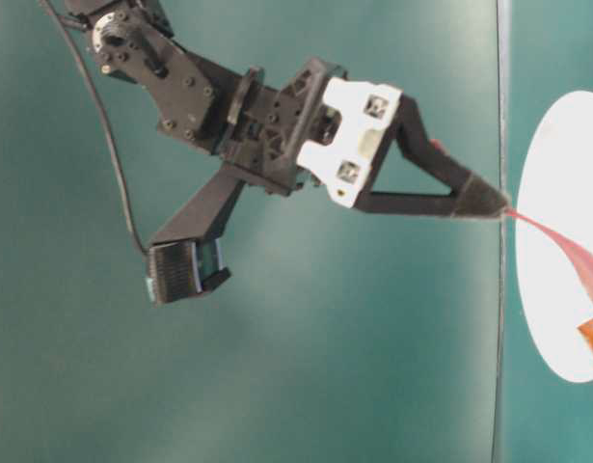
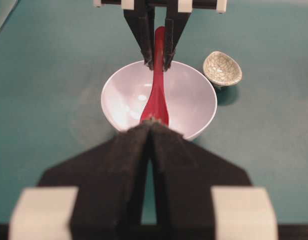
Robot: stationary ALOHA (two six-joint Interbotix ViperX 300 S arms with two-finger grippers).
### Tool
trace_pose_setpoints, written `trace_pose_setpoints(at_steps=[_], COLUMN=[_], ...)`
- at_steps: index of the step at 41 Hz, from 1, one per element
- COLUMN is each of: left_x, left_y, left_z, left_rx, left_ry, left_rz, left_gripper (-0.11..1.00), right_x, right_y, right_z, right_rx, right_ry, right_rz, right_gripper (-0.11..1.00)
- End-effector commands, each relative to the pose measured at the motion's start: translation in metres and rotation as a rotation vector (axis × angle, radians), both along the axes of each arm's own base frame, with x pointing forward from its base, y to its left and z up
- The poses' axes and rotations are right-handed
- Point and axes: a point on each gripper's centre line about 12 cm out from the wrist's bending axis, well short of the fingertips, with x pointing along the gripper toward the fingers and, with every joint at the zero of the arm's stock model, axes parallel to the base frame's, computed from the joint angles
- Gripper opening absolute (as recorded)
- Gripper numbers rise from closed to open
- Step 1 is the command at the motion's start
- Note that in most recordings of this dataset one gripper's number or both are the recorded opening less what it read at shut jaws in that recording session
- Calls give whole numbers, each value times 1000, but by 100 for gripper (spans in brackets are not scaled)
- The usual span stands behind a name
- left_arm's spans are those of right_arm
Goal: Grip the spoon and scoop the red block from the bowl with right arm.
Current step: 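Push the spoon under the red cube and tilt it up to scoop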
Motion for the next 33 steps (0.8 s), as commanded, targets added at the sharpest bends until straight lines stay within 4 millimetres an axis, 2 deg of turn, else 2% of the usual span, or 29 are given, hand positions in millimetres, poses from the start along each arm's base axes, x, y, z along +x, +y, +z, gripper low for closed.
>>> trace_pose_setpoints(at_steps=[1,12,33], left_x=[3,3,3], left_y=[1,0,1], left_z=[10,10,10], left_rx=[2,0,0], left_ry=[-26,-26,-26], left_rz=[3,2,3], left_gripper=[0,0,0], right_x=[4,1,2], right_y=[0,-2,-2], right_z=[24,30,31], right_rx=[-12,-37,-40], right_ry=[-68,-81,-110], right_rz=[4,12,7], right_gripper=[24,24,24])
